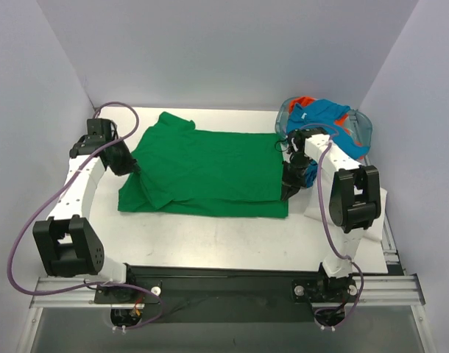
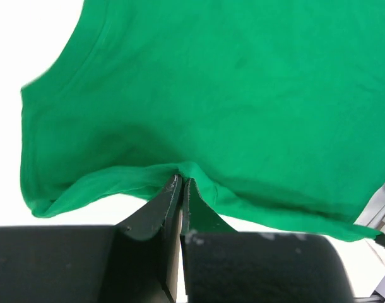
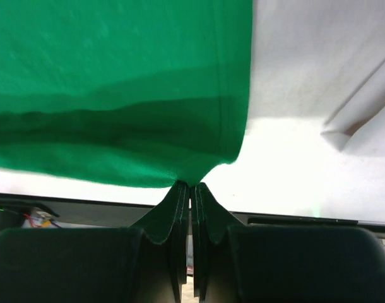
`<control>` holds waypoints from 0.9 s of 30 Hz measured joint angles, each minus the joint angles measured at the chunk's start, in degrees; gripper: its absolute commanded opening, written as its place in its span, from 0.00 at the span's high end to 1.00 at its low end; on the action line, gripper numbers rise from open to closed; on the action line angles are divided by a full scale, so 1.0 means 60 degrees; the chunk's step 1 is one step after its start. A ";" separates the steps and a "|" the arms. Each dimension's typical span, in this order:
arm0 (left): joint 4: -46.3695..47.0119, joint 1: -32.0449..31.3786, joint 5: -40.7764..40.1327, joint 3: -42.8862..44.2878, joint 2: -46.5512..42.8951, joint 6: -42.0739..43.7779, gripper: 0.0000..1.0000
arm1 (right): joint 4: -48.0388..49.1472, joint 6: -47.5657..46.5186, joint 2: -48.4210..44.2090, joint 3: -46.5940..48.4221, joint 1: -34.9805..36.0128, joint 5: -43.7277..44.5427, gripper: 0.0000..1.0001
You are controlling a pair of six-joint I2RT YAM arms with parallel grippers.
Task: Fold and stack the t-shirts
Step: Fold the flattened tshirt in 1/3 of the way
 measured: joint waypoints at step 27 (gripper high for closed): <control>0.0244 -0.0310 0.0178 0.3253 0.3082 0.0608 1.00 | -0.0197 0.0251 0.1920 0.2590 -0.0743 -0.0280 1.00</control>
